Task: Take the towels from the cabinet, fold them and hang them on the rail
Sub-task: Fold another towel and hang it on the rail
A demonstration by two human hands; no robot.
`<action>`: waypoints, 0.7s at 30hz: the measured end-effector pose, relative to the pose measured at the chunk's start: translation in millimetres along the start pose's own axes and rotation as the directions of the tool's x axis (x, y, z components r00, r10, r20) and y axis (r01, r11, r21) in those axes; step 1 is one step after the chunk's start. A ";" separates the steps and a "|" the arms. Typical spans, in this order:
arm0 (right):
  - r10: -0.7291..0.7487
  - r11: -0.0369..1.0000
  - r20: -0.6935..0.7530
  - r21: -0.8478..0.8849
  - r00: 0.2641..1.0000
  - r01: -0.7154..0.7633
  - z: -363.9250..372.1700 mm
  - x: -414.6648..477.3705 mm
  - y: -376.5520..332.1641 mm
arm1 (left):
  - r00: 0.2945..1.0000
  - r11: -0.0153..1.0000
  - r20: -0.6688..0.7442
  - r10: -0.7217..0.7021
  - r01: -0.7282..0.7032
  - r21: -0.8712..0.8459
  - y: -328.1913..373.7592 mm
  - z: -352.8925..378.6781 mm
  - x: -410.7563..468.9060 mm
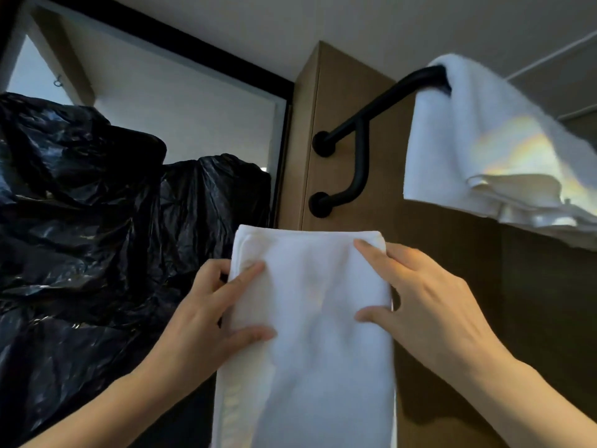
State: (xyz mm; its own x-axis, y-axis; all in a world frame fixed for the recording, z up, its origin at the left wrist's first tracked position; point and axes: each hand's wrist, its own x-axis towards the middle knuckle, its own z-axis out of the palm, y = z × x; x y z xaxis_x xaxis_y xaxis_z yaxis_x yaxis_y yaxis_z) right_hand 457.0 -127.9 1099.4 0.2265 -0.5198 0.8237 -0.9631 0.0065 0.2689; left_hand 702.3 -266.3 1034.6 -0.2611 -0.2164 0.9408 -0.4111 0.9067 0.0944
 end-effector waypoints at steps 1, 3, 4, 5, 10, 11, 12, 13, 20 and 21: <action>0.012 1.000 -0.014 -0.023 1.000 -0.012 -6.9 3.8 -3.8 | 1.000 1.000 0.006 0.010 -0.010 0.007 -1.4 0.9 6.1; 0.038 0.995 -0.004 -0.091 0.999 -0.038 -21.0 14.1 -7.8 | 1.000 1.000 0.029 0.012 -0.012 0.014 -1.5 2.7 20.6; 0.051 0.990 0.004 -0.134 0.999 -0.050 -29.1 20.8 -8.1 | 0.999 1.000 0.036 0.016 -0.017 0.015 -1.1 3.6 30.2; 0.058 0.983 0.002 -0.175 0.998 -0.057 -37.1 28.0 -7.9 | 0.999 1.000 0.039 0.024 -0.024 0.019 -0.8 3.8 40.2; 0.072 0.942 -0.014 -0.328 0.997 -0.072 -64.9 66.4 -0.6 | 0.999 0.995 -0.003 0.054 -0.054 0.089 -0.2 13.2 93.8; 0.068 0.929 -0.024 -0.362 0.997 -0.073 -67.1 75.4 2.0 | 0.998 0.993 -0.017 0.055 -0.053 0.107 -1.7 17.4 104.5; 0.058 0.914 -0.038 -0.399 0.998 -0.069 -69.1 85.0 4.7 | 0.998 0.991 -0.030 0.052 -0.048 0.124 -3.3 21.9 116.0; 0.047 0.899 -0.048 -0.433 0.998 -0.063 -70.5 95.0 7.4 | 0.998 0.990 -0.041 0.046 -0.040 0.136 -4.7 26.9 127.7; -0.023 0.841 -0.078 -0.541 0.997 -0.023 -79.8 165.3 42.0 | 0.997 0.993 -0.081 -0.003 0.013 0.119 -9.4 47.8 212.2; -0.035 0.829 -0.080 -0.558 0.996 -0.016 -81.6 175.9 46.2 | 0.996 0.994 -0.092 -0.002 0.012 0.112 -9.6 49.2 222.6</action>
State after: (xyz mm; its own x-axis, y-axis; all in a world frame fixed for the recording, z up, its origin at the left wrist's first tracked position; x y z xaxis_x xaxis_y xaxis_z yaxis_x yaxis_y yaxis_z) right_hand 464.2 -149.3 1297.5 0.2707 -0.4499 0.8510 -0.7214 0.4906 0.4888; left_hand 605.1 -341.0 1227.0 -0.1790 -0.1836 0.9666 -0.5091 0.8580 0.0687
